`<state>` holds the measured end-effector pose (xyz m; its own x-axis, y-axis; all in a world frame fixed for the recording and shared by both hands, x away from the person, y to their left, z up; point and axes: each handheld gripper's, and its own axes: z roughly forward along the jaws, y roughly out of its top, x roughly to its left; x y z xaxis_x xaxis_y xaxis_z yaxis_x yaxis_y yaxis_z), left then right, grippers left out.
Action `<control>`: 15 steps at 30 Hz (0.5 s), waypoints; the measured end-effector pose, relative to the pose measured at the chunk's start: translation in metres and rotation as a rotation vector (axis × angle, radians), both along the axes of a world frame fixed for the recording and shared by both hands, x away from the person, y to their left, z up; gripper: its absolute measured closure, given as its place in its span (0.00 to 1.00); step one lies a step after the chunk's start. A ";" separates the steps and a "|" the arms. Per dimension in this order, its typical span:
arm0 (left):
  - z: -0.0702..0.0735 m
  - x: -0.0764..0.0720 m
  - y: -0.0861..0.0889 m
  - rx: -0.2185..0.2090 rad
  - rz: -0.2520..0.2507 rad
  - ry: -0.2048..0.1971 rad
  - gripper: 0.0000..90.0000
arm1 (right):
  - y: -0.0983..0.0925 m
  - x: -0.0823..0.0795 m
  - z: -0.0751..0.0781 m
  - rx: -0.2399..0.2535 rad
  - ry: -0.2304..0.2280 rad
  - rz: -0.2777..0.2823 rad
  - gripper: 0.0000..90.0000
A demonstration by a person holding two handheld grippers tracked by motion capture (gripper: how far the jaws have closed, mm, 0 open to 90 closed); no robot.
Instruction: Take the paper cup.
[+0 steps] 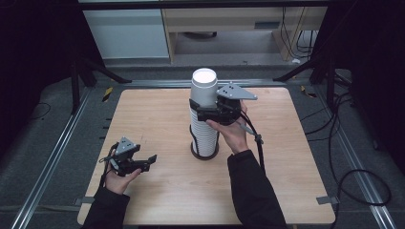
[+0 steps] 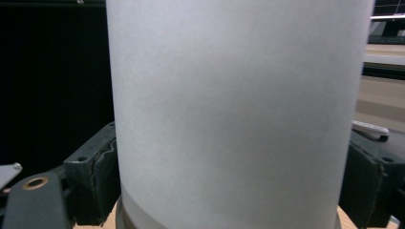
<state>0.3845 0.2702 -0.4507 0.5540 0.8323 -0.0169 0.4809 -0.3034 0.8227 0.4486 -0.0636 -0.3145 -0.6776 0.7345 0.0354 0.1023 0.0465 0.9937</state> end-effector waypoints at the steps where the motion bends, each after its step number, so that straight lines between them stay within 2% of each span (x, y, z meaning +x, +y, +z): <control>1: 0.000 0.000 0.000 0.000 0.000 0.001 0.21 | 0.000 0.000 0.001 -0.003 0.001 0.001 0.13; 4: 0.000 0.000 0.000 0.001 0.000 0.002 0.21 | -0.001 0.000 0.006 -0.020 0.001 -0.005 0.13; 15: 0.000 0.000 0.000 -0.004 0.001 0.002 0.21 | -0.003 -0.003 0.029 -0.011 -0.033 0.007 0.14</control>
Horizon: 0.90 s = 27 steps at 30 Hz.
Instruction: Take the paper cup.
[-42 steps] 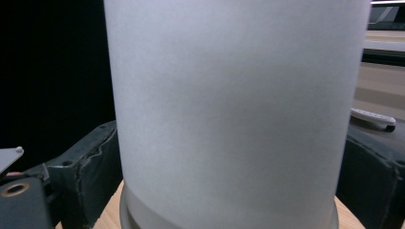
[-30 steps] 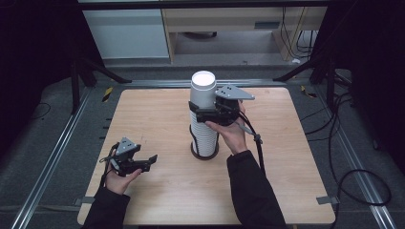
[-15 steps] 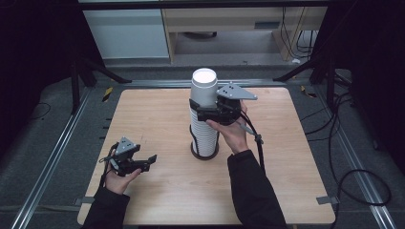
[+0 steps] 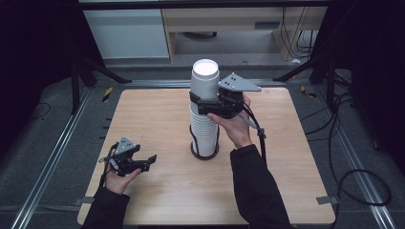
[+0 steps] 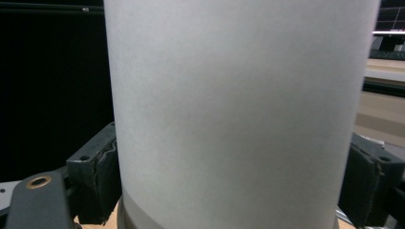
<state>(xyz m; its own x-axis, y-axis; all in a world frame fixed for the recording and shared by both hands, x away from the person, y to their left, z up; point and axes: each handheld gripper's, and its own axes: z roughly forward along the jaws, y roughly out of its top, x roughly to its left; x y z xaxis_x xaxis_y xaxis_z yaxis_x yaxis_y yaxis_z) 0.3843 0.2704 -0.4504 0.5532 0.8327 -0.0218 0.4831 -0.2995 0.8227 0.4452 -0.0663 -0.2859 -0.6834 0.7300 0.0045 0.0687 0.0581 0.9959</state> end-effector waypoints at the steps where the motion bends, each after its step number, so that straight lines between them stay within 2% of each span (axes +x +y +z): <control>1: 0.000 0.000 0.000 -0.002 0.001 -0.001 0.21 | 0.000 0.000 0.003 -0.002 -0.005 -0.001 0.14; 8: 0.001 0.000 0.000 -0.005 -0.001 0.000 0.21 | -0.001 -0.001 0.021 -0.011 -0.032 -0.007 0.15; 17: 0.001 -0.001 0.000 -0.005 -0.006 -0.002 0.21 | -0.009 -0.007 0.044 0.005 -0.079 -0.015 0.15; 22: 0.001 -0.001 0.000 -0.005 -0.007 -0.004 0.21 | -0.020 -0.013 0.052 0.011 -0.096 -0.029 0.14; 27: 0.001 -0.001 0.000 -0.004 -0.006 -0.004 0.21 | -0.037 -0.020 0.053 0.013 -0.105 -0.044 0.14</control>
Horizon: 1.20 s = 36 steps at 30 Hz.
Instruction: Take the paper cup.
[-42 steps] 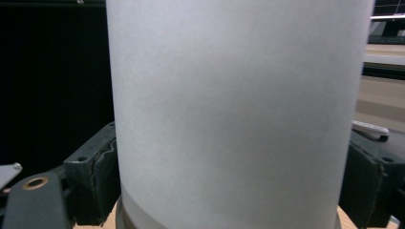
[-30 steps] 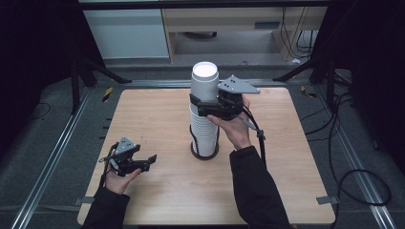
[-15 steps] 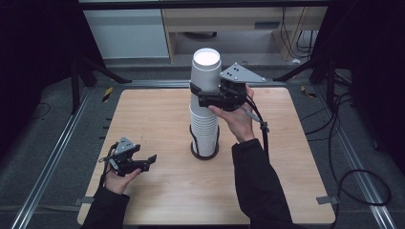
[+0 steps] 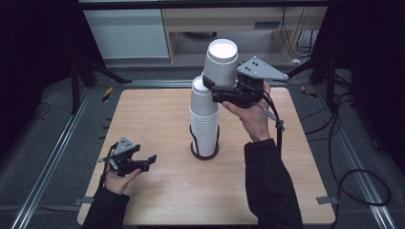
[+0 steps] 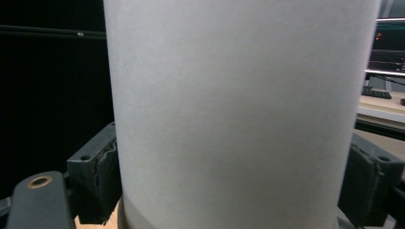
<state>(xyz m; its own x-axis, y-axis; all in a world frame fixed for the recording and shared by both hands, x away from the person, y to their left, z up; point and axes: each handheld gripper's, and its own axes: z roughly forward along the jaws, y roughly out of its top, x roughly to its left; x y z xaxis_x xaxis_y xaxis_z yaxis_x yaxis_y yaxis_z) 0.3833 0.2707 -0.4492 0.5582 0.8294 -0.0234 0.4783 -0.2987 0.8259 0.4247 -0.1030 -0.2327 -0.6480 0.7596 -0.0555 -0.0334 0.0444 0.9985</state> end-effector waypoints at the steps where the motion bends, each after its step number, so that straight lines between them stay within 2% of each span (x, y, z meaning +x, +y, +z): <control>1: 0.000 0.000 0.000 0.001 0.000 0.001 0.21 | -0.003 -0.002 -0.001 0.003 -0.001 -0.005 0.14; 10: 0.000 0.000 0.000 0.000 -0.004 0.001 0.21 | -0.034 -0.016 -0.016 -0.018 0.015 -0.031 0.14; 22: -0.001 -0.001 -0.003 0.005 -0.022 0.005 0.21 | -0.068 -0.029 -0.048 -0.049 0.074 -0.053 0.14; 27: -0.002 0.000 -0.004 0.010 -0.029 0.014 0.21 | -0.076 -0.033 -0.064 -0.065 0.105 -0.048 0.14; 36: 0.000 -0.002 -0.006 0.004 -0.045 0.008 0.21 | -0.076 -0.042 -0.106 -0.148 0.177 -0.010 0.14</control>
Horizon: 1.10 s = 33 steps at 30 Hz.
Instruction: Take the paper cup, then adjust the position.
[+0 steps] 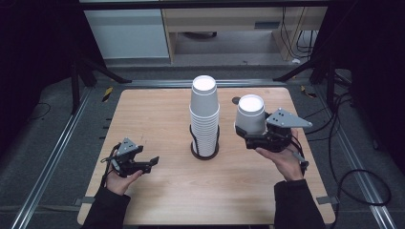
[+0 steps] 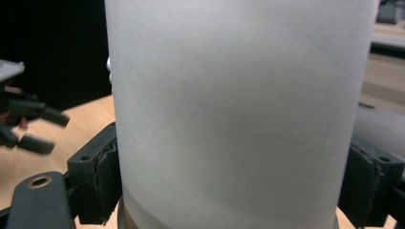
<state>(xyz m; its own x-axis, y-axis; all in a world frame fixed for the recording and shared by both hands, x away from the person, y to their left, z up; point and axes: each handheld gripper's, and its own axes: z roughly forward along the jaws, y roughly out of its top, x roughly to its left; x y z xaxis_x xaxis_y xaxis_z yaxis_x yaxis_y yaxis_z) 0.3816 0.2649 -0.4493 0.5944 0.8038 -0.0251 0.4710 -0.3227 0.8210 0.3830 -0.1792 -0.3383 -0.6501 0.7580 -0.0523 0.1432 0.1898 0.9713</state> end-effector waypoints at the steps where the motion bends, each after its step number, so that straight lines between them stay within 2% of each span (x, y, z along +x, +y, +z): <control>1: 0.000 0.000 0.000 0.000 -0.001 0.000 0.21 | 0.000 -0.001 -0.005 -0.005 0.008 0.008 0.14; 6: 0.001 -0.001 -0.002 -0.003 -0.015 0.002 0.22 | 0.001 -0.005 -0.021 -0.034 0.044 0.039 0.14; 13: 0.005 -0.003 -0.005 -0.013 -0.042 -0.001 0.22 | 0.009 -0.008 -0.033 -0.078 0.077 0.088 0.14; 19: 0.006 -0.004 -0.008 -0.018 -0.063 0.004 0.22 | 0.018 -0.011 -0.043 -0.144 0.098 0.123 0.14; 23: 0.007 -0.006 -0.011 -0.013 -0.081 0.009 0.23 | 0.021 -0.013 -0.047 -0.143 0.113 0.153 0.14; 33: 0.012 -0.008 -0.014 -0.027 -0.136 0.012 0.23 | 0.038 -0.014 -0.061 -0.196 0.151 0.245 0.14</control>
